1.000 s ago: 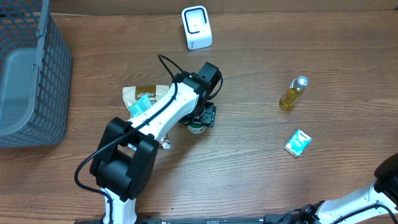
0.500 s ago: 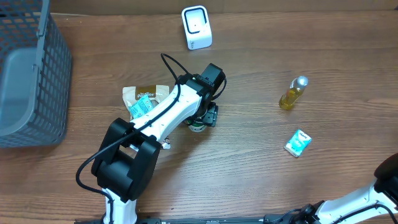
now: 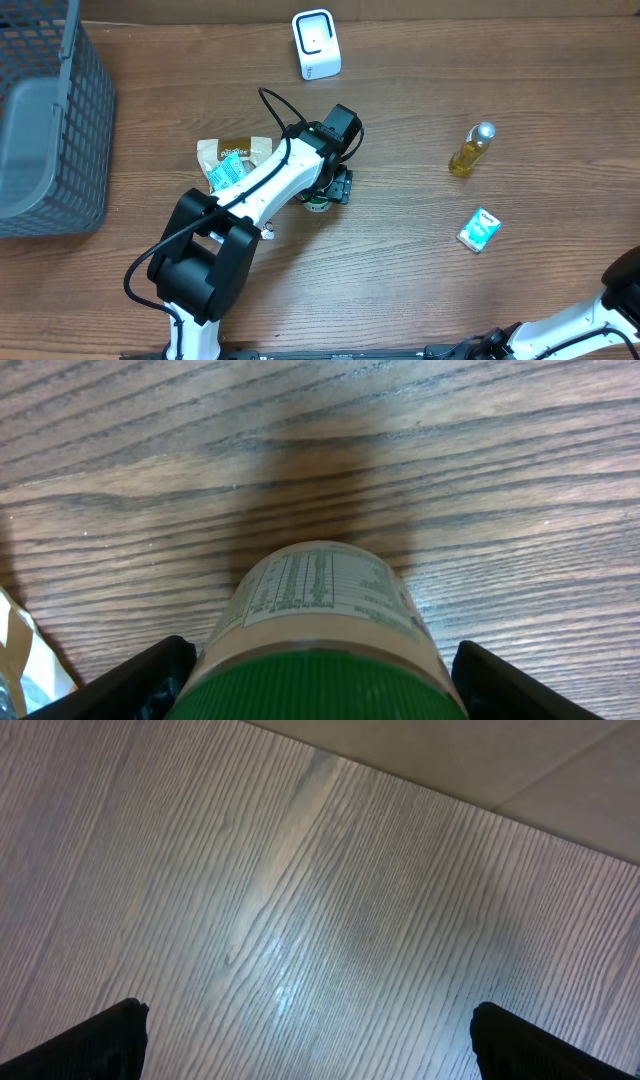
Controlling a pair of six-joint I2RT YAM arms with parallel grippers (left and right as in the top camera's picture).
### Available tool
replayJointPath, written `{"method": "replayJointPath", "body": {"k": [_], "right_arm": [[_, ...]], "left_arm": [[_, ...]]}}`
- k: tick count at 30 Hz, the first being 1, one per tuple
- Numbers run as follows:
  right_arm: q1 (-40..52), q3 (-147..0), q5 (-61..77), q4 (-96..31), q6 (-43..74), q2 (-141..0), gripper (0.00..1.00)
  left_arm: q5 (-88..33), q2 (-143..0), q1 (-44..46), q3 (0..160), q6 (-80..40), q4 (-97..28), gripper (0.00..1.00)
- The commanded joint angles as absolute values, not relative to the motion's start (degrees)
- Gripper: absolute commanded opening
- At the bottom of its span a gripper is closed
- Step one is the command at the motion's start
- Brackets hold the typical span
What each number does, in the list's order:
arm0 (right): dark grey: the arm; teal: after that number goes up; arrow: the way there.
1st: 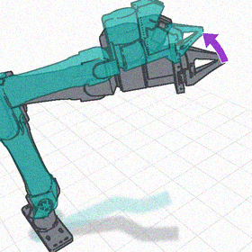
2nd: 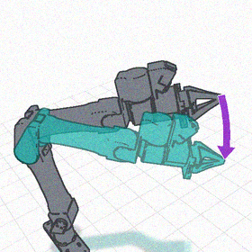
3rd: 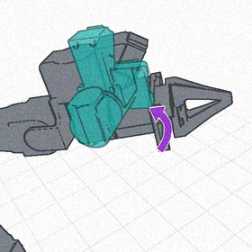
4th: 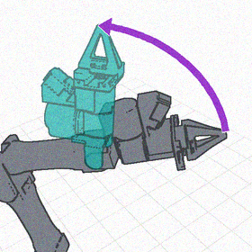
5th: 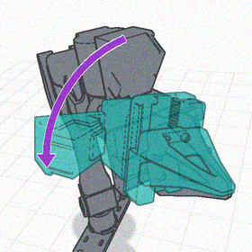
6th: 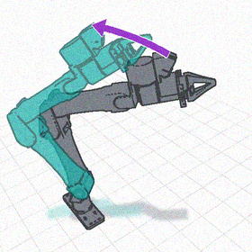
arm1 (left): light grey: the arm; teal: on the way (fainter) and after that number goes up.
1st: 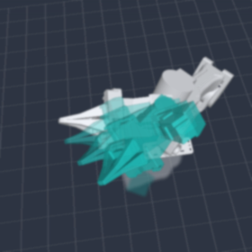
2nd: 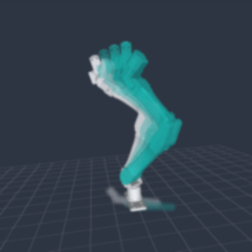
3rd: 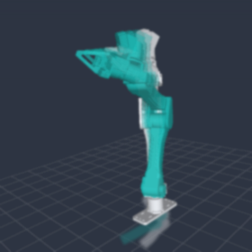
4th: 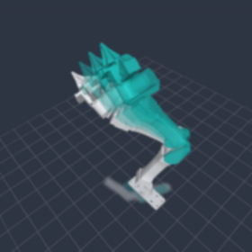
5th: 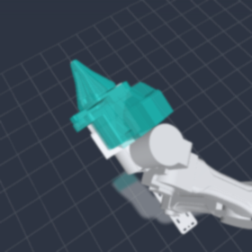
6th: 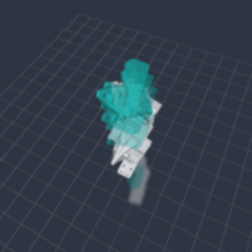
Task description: Scan the item barcode
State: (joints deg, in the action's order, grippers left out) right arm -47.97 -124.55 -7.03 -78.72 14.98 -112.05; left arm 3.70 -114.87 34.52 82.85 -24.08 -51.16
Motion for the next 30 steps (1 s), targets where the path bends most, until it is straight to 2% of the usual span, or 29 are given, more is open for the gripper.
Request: {"method": "replayJointPath", "body": {"k": [1, 7, 21, 30], "right_arm": [[-48.01, -125.10, -7.40, -78.54, 14.98, -111.24, 1.00], [-48.01, -125.10, -7.40, -78.54, 14.98, -111.22, 1.00], [-48.01, -125.10, -7.40, -78.54, 14.98, -111.24, 1.00], [-48.01, -125.10, -7.40, -78.54, 14.98, -111.24, 1.00]], "left_arm": [[4.49, -116.05, 35.22, 82.04, -24.47, -50.92, 0.82], [4.54, -116.07, 35.24, 81.97, -24.47, -50.92, 0.75], [4.89, -116.66, 35.29, 81.67, -24.45, -50.96, 0.80], [4.93, -116.66, 35.16, 81.49, -24.45, -50.92, 0.66]]}}
